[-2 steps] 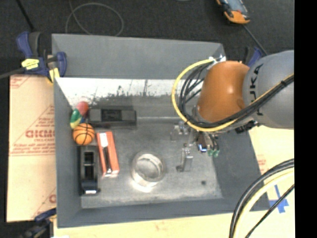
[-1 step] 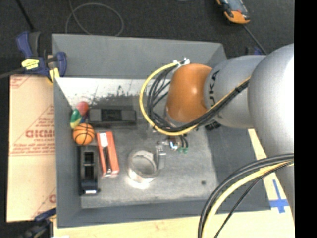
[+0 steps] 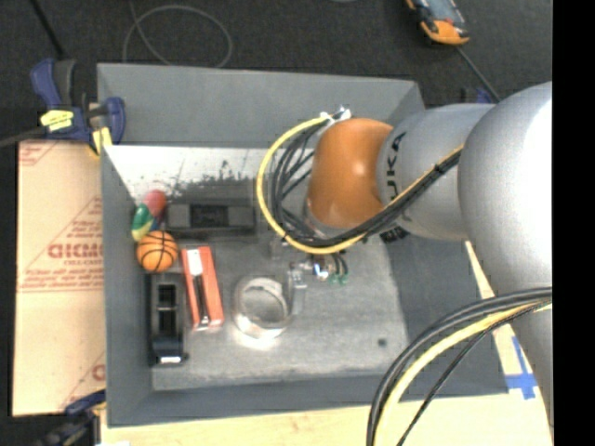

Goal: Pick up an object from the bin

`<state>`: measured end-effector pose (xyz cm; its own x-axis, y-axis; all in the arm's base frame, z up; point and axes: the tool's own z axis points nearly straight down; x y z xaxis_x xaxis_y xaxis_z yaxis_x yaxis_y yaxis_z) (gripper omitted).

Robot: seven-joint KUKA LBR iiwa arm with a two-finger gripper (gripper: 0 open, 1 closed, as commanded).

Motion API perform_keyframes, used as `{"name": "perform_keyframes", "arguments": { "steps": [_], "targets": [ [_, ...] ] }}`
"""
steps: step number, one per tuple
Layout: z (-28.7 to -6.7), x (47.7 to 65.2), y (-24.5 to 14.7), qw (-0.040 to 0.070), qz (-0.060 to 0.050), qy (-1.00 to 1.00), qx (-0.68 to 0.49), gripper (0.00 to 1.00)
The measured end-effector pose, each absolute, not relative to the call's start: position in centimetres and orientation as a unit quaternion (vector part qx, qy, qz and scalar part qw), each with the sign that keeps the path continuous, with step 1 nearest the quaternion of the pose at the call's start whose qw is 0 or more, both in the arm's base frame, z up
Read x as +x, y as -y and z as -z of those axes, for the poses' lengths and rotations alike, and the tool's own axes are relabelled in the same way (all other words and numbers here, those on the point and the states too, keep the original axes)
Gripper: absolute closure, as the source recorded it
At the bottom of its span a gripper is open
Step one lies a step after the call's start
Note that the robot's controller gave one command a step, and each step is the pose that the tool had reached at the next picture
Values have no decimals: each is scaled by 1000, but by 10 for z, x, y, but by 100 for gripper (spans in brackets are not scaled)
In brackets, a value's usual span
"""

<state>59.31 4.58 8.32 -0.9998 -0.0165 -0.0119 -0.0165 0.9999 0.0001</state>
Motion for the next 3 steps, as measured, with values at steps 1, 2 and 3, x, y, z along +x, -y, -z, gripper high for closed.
{"name": "perform_keyframes", "arguments": {
  "steps": [1, 2, 3],
  "targets": [
    [-99, 597, -75, 3, 0, -1000, 9, 0],
    [-89, 611, -80, 8, -1, -999, 31, 0],
    [-88, 603, -78, 3, 0, -999, 33, 100]
  ]
}}
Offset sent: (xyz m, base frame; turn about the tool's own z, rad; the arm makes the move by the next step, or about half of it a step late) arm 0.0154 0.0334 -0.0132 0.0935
